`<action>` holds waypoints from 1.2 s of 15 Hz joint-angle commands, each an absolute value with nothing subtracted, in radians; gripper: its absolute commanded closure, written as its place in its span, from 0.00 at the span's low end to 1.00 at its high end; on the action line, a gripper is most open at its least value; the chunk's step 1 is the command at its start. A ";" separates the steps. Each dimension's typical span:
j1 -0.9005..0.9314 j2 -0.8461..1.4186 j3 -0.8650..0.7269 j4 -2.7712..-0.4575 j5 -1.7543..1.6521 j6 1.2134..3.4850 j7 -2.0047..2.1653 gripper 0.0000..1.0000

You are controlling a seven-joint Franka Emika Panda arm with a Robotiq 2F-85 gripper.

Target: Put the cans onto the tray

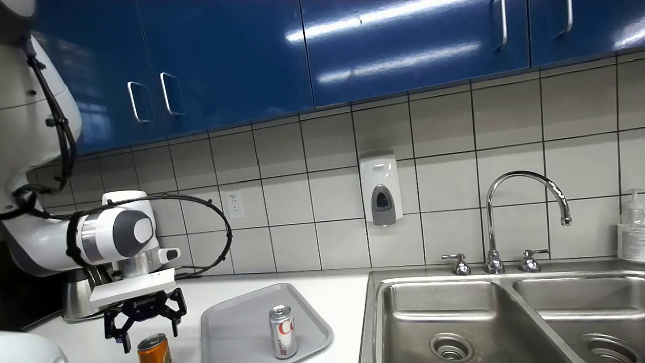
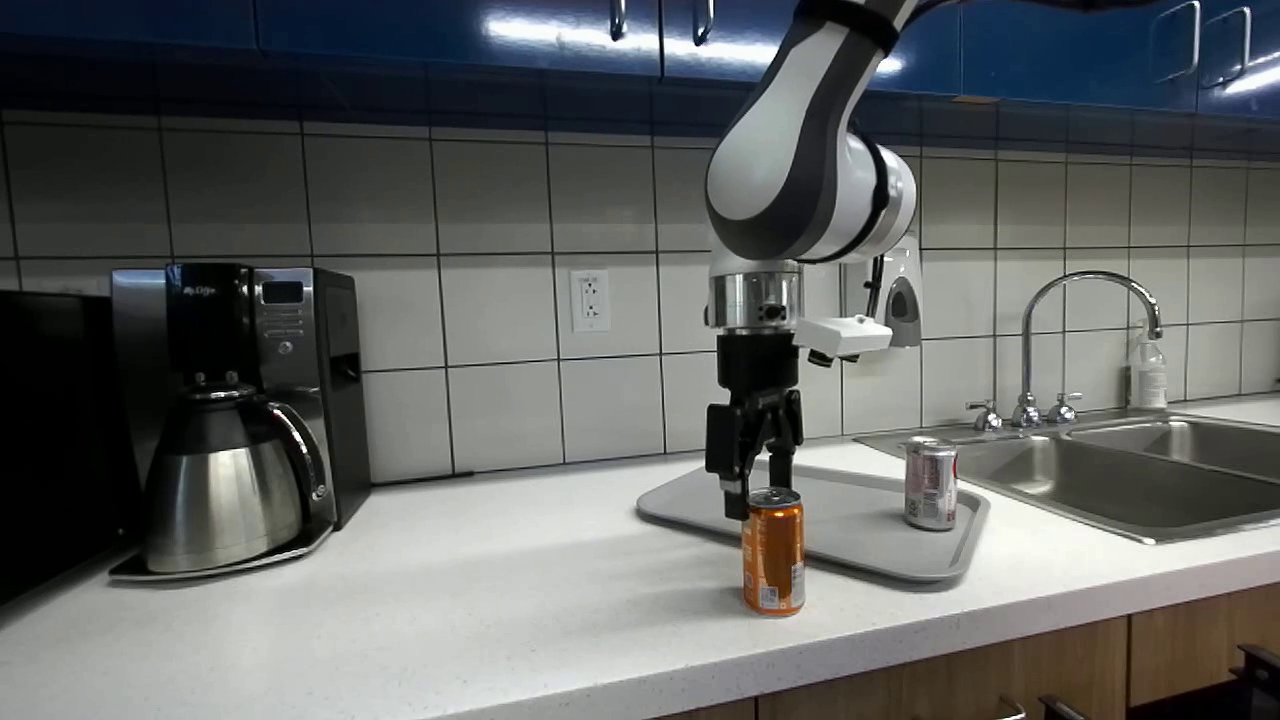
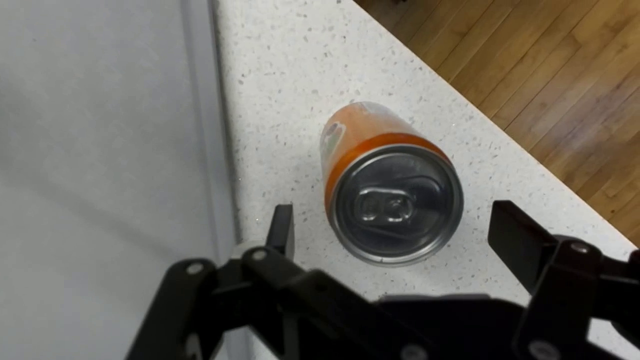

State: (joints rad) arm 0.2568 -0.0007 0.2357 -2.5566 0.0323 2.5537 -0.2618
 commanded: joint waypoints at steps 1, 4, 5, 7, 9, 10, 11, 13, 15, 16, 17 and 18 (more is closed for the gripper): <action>0.253 -0.029 0.240 -2.579 0.052 2.527 -0.301 0.00; 0.253 -0.027 0.239 -2.587 0.049 2.527 -0.303 0.00; 0.253 -0.027 0.239 -2.589 0.049 2.528 -0.303 0.00; 0.252 -0.026 0.239 -2.592 0.051 2.529 -0.307 0.00; 0.252 -0.024 0.239 -2.595 0.055 2.530 -0.313 0.00; 0.252 -0.024 0.239 -2.596 0.057 2.530 -0.316 0.00; 0.252 -0.023 0.239 -2.597 0.058 2.531 -0.320 0.00; 0.251 -0.020 0.238 -2.598 0.058 2.532 -0.325 0.00; 0.251 -0.017 0.238 -2.598 0.060 2.534 -0.332 0.00; 0.250 -0.014 0.237 -2.597 0.059 2.534 -0.334 0.00; 0.250 -0.012 0.237 -2.595 0.059 2.534 -0.335 0.00; 0.249 -0.008 0.237 -2.594 0.061 2.536 -0.336 0.03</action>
